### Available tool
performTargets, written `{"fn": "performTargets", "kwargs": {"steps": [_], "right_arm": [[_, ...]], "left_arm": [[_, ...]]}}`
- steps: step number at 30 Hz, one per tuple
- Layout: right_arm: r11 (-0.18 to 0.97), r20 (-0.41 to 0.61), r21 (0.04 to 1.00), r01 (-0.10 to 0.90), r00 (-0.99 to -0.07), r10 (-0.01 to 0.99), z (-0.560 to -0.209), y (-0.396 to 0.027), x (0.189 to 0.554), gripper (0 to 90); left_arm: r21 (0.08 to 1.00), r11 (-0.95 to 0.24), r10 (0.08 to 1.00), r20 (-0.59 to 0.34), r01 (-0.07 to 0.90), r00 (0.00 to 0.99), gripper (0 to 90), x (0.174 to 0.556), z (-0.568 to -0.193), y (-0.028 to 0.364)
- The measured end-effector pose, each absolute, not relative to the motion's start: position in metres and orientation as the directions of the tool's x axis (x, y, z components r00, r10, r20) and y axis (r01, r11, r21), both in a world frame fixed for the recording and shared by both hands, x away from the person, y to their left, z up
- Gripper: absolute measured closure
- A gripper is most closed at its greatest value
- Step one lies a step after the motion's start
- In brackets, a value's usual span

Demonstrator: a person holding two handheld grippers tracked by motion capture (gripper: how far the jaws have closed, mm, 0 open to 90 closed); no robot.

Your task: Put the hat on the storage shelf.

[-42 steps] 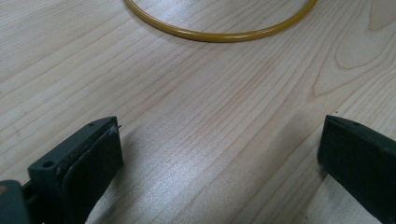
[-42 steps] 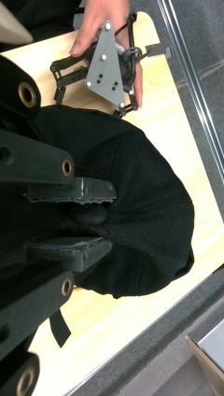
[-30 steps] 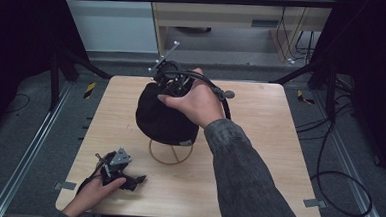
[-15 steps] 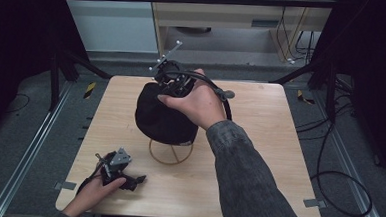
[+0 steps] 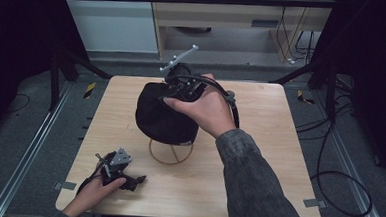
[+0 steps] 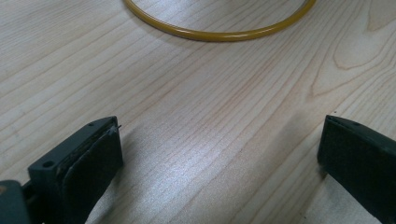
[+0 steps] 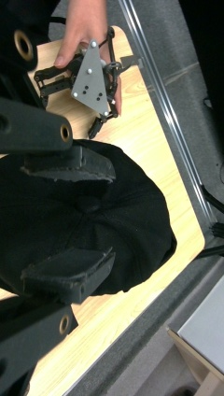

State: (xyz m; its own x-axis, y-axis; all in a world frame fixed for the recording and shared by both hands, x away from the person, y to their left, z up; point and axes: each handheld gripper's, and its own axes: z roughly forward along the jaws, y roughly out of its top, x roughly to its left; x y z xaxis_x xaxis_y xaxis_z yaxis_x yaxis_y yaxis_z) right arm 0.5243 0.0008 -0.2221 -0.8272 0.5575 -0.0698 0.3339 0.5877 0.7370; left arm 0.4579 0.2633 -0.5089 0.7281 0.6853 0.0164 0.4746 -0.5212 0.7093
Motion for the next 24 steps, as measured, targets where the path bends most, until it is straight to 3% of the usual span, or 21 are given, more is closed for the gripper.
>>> {"fn": "performTargets", "kwargs": {"steps": [14, 22, 24], "right_arm": [[0.529, -0.047, 0.772, 0.352, -0.798, 0.600, -0.224, -0.028, 0.519, 45.9], [0.462, -0.044, 0.813, 0.355, -0.753, 0.657, -0.229, -0.056, 0.517, 24.7], [0.458, -0.045, 0.814, 0.358, -0.746, 0.665, -0.229, -0.059, 0.516, 23.9]], "left_arm": [[0.710, -0.520, 0.686, 0.016, 0.475, 0.727, 0.0, 0.458, -0.509, 0.263], [0.709, -0.522, 0.684, 0.017, 0.474, 0.729, 0.0, 0.458, -0.509, 0.263], [0.709, -0.522, 0.685, 0.017, 0.474, 0.729, 0.0, 0.458, -0.509, 0.263]]}}
